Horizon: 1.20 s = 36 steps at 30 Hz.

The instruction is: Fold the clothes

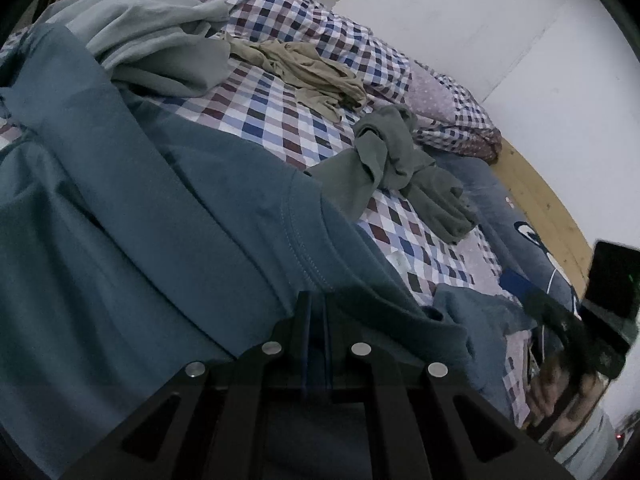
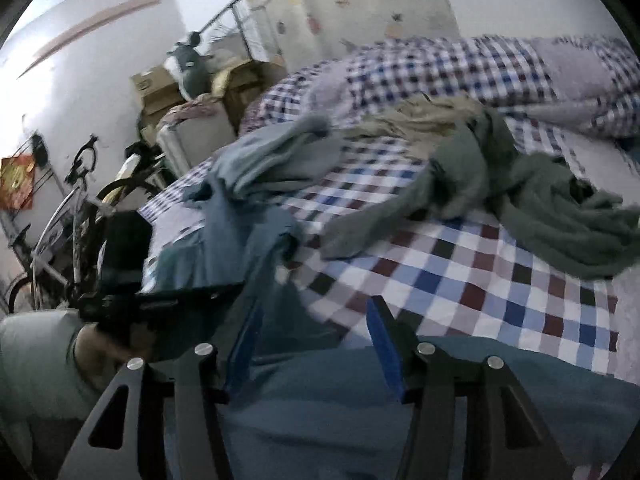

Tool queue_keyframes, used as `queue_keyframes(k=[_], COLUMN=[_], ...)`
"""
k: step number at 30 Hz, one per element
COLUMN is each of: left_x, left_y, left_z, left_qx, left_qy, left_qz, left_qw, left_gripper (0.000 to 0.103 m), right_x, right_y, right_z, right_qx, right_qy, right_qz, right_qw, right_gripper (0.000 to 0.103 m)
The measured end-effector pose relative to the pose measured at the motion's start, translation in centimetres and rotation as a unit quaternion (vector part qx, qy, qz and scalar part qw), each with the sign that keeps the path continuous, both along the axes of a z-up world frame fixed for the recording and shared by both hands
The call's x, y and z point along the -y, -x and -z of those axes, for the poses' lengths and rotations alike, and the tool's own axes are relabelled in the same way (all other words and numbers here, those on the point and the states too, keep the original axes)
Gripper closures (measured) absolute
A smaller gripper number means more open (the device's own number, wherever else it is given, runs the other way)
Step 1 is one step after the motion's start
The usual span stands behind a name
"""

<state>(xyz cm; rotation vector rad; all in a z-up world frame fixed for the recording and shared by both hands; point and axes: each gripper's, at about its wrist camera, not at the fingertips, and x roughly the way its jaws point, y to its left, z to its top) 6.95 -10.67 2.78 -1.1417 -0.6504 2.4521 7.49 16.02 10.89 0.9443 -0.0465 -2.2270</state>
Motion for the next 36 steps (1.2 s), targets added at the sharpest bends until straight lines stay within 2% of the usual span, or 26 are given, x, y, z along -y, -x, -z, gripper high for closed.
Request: queue_keyframes(k=[6, 11, 14, 15, 16, 19, 23, 26, 31, 33, 36], left_x=[0.4, 0.6, 0.8, 0.9, 1.0, 1.1, 1.3, 1.3, 1.2, 1.3, 1.2], left_y=[0.1, 0.3, 0.3, 0.4, 0.4, 0.4, 0.1, 0.0, 0.1, 0.1, 0.2], left_z=[0.1, 0.1, 0.0, 0.0, 0.0, 0.0, -0.4, -0.6, -0.6, -0.7, -0.6], left_qx=[0.004, 0.008, 0.012, 0.014, 0.016, 0.019, 0.012, 0.008, 0.013, 0.011, 0.014], left_qy=[-0.008, -0.015, -0.026, -0.030, -0.032, -0.041, -0.050, -0.053, -0.042, -0.045, -0.045], left_qz=[0.005, 0.008, 0.008, 0.007, 0.006, 0.001, -0.002, -0.001, -0.001, -0.002, -0.002], left_qw=[0.9999, 0.9998, 0.9996, 0.9994, 0.9993, 0.9990, 0.9987, 0.9986, 0.9990, 0.9989, 0.9989], left_gripper=[0.101, 0.101, 0.101, 0.101, 0.101, 0.101, 0.101, 0.101, 0.098, 0.098, 0.096], right_x=[3.7, 5.6, 6.0, 6.3, 6.5, 6.5, 4.3, 2.2, 1.5, 1.7, 1.7], right_y=[2.2, 2.5, 2.0, 1.7, 1.3, 0.4, -0.3, -1.2, -4.4, -4.4, -2.6], right_z=[2.6, 5.3, 4.9, 4.6, 4.1, 2.0, -1.9, -4.5, -7.3, -7.9, -6.6], right_qx=[0.041, 0.066, 0.052, 0.040, 0.021, -0.039, -0.141, -0.209, -0.319, -0.317, -0.251], right_qy=[-0.070, -0.139, -0.160, -0.168, -0.178, -0.188, -0.171, -0.137, -0.109, -0.105, -0.101], right_qz=[-0.049, -0.054, -0.052, -0.050, -0.046, -0.013, 0.113, 0.205, 0.258, 0.244, 0.206], right_qw=[0.996, 0.987, 0.984, 0.984, 0.983, 0.981, 0.969, 0.946, 0.905, 0.911, 0.940], right_gripper=[0.058, 0.062, 0.075, 0.089, 0.097, 0.099, 0.099, 0.099, 0.102, 0.102, 0.102])
